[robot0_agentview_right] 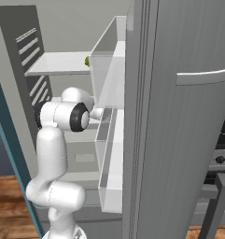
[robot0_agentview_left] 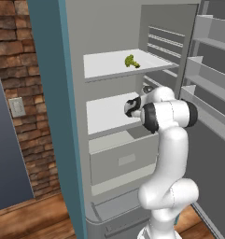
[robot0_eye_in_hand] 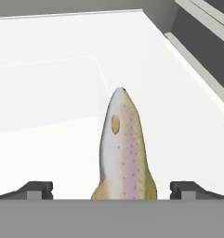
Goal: Place one broccoli and one fish in each tupperware on the nearby counter, to pack two identical lunches.
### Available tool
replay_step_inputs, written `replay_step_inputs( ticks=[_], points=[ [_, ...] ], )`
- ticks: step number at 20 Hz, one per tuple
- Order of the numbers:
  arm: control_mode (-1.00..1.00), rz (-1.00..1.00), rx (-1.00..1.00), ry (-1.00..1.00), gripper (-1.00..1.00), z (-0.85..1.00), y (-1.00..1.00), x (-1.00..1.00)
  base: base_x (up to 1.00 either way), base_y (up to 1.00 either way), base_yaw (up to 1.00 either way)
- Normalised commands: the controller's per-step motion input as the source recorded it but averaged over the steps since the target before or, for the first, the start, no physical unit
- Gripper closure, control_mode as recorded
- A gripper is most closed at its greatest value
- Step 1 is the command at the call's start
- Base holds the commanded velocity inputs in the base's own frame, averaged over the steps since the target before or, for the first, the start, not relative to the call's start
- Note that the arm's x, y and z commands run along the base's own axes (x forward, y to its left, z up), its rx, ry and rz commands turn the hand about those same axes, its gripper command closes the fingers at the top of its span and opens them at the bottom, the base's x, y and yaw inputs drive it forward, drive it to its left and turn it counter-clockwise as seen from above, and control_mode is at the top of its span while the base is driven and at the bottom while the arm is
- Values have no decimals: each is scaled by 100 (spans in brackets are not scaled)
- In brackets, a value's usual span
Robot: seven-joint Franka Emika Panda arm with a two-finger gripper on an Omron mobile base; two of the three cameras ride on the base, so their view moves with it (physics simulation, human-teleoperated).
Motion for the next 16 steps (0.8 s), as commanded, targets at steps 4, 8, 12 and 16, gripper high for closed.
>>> replay_step_inputs(
  ticks=[4,8,12,16],
  points=[
    [-100,0,0,0,-100,-31,0,39,0,0,0],
    [-100,0,0,1,-100,-42,0,26,0,0,0],
    [-100,0,0,7,100,-77,0,-6,0,0,0],
    [-100,-3,0,13,100,-89,0,-40,0,0,0]
  ],
)
